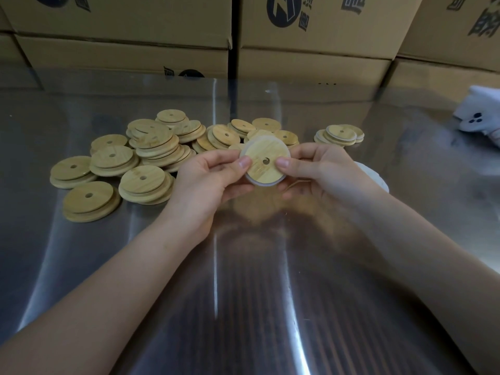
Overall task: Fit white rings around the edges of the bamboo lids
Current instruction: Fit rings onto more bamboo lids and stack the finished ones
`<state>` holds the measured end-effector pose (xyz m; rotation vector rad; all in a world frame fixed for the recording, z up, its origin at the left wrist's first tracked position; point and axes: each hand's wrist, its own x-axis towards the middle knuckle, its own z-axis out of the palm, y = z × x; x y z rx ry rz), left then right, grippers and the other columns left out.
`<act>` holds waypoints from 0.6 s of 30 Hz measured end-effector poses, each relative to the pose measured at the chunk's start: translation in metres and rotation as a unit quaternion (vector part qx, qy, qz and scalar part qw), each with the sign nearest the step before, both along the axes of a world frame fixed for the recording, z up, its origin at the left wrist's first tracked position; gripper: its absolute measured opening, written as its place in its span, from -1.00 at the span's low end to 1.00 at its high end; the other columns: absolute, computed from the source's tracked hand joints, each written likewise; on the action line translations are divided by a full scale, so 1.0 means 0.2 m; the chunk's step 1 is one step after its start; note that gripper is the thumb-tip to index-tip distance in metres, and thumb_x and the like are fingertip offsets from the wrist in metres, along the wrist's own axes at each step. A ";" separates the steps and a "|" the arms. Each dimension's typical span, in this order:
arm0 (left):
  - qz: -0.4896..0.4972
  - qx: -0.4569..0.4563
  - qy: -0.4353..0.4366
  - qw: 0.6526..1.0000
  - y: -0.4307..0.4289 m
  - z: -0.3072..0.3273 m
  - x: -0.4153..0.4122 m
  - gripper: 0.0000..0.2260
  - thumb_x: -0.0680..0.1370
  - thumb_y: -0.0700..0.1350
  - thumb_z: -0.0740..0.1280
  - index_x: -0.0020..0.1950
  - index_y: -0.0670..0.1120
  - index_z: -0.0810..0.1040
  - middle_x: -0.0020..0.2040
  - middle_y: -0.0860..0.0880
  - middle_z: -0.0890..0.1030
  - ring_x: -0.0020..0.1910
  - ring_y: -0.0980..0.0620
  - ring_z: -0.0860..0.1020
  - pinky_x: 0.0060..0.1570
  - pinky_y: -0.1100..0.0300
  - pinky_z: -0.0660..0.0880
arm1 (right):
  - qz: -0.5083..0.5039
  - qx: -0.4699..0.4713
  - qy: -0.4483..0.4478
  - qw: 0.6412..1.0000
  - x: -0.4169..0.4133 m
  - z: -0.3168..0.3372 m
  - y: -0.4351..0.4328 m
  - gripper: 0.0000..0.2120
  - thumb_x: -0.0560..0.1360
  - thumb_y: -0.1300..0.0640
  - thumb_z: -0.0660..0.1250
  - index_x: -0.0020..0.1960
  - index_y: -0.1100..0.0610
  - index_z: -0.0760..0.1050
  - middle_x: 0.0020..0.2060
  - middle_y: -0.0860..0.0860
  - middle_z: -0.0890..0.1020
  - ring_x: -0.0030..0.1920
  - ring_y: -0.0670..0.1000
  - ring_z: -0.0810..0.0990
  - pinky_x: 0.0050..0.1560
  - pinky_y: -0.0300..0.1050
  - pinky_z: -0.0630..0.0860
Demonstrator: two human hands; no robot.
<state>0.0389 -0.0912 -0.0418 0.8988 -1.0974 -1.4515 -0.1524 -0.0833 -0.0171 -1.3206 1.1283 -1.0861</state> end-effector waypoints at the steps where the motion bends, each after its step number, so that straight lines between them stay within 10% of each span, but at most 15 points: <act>1: -0.002 0.002 0.006 1.000 0.00 0.00 0.00 -0.76 0.47 -0.17 0.42 0.11 -0.19 0.61 -0.06 -0.11 0.73 -0.03 -0.03 0.70 -0.18 0.22 0.62 | 0.006 0.006 -0.009 1.000 0.00 0.00 0.00 -0.74 0.29 0.08 0.48 -0.11 0.24 0.62 -0.26 0.13 0.66 -0.32 0.01 0.63 -0.33 -0.17 0.60; 18: -0.004 0.041 0.046 0.998 -0.01 0.00 0.00 -0.89 0.52 -0.28 0.38 0.02 -0.17 0.64 -0.10 -0.13 0.72 -0.12 -0.04 0.70 -0.21 0.21 0.62 | 0.045 0.086 -0.152 0.984 -0.02 -0.03 -0.04 -0.66 0.43 0.05 0.32 0.06 0.30 0.55 -0.22 0.15 0.66 -0.34 0.02 0.67 -0.33 -0.15 0.62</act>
